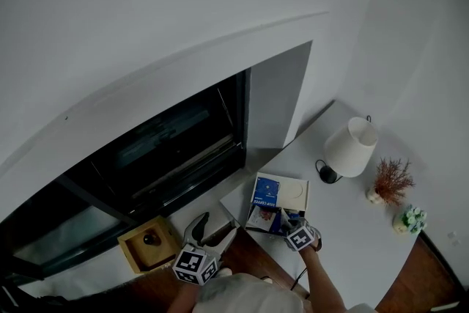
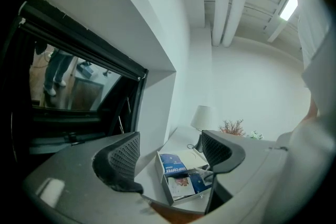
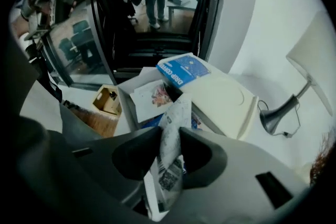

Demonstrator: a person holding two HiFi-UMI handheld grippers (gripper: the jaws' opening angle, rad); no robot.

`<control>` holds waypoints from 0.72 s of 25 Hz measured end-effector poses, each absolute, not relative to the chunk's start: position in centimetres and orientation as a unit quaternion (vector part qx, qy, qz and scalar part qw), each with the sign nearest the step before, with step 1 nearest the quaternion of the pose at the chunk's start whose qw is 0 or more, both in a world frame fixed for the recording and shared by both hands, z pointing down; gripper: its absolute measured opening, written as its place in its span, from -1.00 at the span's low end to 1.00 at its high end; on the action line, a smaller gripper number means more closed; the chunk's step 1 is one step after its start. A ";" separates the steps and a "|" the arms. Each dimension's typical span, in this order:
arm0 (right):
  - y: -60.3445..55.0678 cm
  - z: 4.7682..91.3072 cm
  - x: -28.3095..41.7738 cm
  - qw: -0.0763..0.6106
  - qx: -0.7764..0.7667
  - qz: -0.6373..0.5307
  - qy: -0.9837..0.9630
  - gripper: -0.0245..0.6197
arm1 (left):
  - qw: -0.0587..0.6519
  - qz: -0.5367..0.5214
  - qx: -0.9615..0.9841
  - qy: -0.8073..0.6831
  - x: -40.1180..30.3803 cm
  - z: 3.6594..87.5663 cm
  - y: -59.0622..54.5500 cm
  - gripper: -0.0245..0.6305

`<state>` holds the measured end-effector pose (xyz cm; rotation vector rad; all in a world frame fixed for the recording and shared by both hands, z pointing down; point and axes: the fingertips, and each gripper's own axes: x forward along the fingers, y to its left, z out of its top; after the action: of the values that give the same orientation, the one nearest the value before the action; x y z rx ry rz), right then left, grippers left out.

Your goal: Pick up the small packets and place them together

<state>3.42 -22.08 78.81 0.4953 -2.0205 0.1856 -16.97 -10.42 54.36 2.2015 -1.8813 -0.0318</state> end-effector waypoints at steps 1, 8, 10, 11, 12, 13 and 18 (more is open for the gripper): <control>-21.6 77.6 3.3 0.482 0.211 0.091 -0.845 -0.54 | 0.123 -0.010 0.754 -0.645 -17.0 54.4 -10.5 0.17; -25.8 70.8 2.0 0.392 0.226 0.081 -0.888 -0.54 | 0.126 -0.007 0.764 -0.633 -16.1 54.7 -11.1 0.17; -28.0 70.8 1.4 0.399 0.219 0.069 -0.888 -0.52 | 0.126 -0.006 0.767 -0.629 -15.8 54.7 -11.3 0.17; -29.0 70.9 1.0 0.403 0.218 0.065 -0.887 -0.52 | 0.126 -0.005 0.768 -0.627 -15.6 54.7 -11.3 0.17; -30.0 71.1 0.8 0.409 0.219 0.061 -0.884 -0.51 | 0.126 -0.005 0.770 -0.626 -15.5 54.6 -11.3 0.17; -31.0 71.4 0.8 0.418 0.223 0.057 -0.879 -0.49 | 0.126 -0.004 0.770 -0.625 -15.4 54.5 -11.3 0.17; -34.0 75.4 2.3 0.493 0.219 0.058 -0.840 -0.43 | 0.127 0.003 0.764 -0.633 -15.8 54.8 -10.8 0.17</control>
<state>2.26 -34.04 75.37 0.5323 -2.0367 0.1402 -15.79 -10.78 54.76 2.2233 -1.8428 0.0080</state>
